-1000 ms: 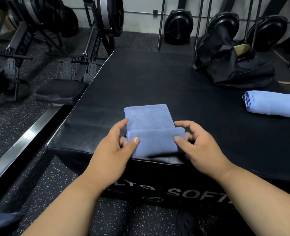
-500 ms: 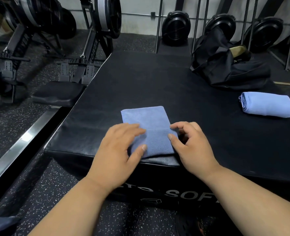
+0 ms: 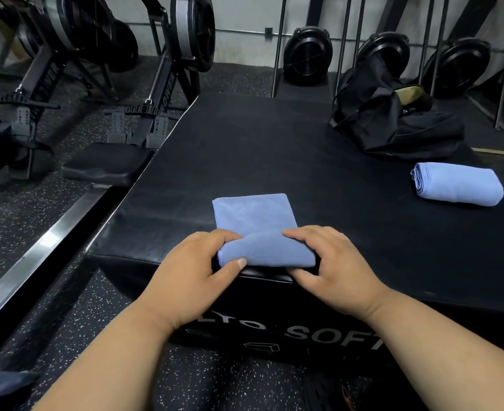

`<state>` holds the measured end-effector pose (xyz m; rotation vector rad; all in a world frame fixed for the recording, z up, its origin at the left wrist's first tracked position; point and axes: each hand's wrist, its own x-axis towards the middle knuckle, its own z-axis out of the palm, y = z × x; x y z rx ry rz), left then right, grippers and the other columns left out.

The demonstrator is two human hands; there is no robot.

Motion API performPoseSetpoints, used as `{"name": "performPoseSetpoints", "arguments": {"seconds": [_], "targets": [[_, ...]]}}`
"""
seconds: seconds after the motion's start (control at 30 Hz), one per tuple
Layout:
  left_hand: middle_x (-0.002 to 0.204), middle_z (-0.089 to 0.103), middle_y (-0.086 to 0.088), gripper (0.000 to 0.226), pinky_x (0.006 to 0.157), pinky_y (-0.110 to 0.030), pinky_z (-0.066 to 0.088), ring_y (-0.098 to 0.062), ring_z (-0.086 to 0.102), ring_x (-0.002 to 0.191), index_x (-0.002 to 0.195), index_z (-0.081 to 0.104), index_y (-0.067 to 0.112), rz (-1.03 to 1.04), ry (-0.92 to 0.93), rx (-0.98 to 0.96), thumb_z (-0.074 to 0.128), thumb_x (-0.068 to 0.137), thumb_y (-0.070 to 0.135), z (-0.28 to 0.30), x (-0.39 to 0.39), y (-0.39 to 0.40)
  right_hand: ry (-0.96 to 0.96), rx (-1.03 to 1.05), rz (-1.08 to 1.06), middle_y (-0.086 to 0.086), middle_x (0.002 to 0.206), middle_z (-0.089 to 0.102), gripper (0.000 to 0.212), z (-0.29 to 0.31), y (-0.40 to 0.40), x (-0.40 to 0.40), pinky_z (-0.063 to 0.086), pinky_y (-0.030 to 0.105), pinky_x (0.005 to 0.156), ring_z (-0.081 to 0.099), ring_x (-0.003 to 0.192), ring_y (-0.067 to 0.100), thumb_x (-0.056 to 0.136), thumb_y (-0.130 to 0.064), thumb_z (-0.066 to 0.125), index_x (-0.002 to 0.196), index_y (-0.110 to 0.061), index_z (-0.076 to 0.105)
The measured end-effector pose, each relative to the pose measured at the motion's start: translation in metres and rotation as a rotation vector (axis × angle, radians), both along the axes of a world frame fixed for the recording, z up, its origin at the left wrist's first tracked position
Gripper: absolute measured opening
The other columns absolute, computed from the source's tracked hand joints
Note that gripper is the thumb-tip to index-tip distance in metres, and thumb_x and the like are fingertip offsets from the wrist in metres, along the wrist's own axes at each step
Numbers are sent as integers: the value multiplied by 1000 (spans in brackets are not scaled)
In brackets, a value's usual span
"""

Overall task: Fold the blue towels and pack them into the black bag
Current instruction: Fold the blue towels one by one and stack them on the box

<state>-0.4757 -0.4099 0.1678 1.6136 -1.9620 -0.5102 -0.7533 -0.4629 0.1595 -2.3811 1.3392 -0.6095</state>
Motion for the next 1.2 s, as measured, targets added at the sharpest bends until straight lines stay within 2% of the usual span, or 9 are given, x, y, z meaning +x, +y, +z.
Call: {"name": "performPoseSetpoints", "arguments": {"seconds": [0.1,0.17,0.3,0.43,0.57,0.67,0.77,1.0,1.2], "targets": [[94,69,11,18,81,-34,53,-10,62,89,115,60,48,18,112,83,61,98,55,6,4,6,-193,114,-35,-28,117,68,46,5,5,0,48,26,98,62,111,4,84,-27,77,126,-39,67],[85,69,6,22,76,-39,54,-15,62,77,119,57,48,66,201,118,57,99,58,7,6,6,-405,312,-37,-11,105,75,28,11,6,4,56,31,88,70,98,12,87,-19,79,112,-32,73],[82,67,10,26,70,-26,47,-6,63,74,123,57,46,270,348,146,58,99,57,7,-3,-6,-511,413,-156,12,77,65,6,15,0,16,50,32,66,56,63,17,95,-29,75,100,-30,72],[72,66,12,33,66,-27,45,-3,63,71,118,60,39,453,348,173,61,95,63,5,-7,-21,-437,333,-354,-5,73,59,21,10,-14,28,50,31,69,56,66,6,93,-51,71,109,-39,67],[100,72,16,55,80,-29,47,-6,66,98,128,62,36,526,216,187,48,93,76,7,-1,-24,-211,239,-481,-22,112,57,47,9,-28,34,53,29,88,60,102,-2,88,-71,60,127,-45,62],[105,63,13,71,85,-34,48,-16,63,106,116,67,37,424,70,191,35,85,92,6,-1,-24,-112,272,-470,-20,112,53,41,11,-30,38,52,30,82,61,96,-1,92,-71,51,121,-45,66],[103,52,16,59,89,-36,51,-12,58,103,110,68,40,387,25,177,48,81,88,2,-1,-24,-69,296,-455,-19,109,53,34,13,-28,41,47,29,74,61,89,0,94,-71,48,105,-44,67],[81,68,7,34,67,-33,49,-12,63,74,87,61,30,374,254,124,66,90,64,-1,-13,-21,-361,366,-409,-7,89,66,30,16,-16,32,52,38,79,62,80,11,94,-55,61,88,-26,65],[93,70,4,28,76,-35,54,-14,66,82,97,60,31,362,444,184,69,92,57,9,-52,-14,-612,405,-401,-8,65,45,25,23,3,-5,40,22,62,43,61,7,99,-39,67,98,-17,55]]}}
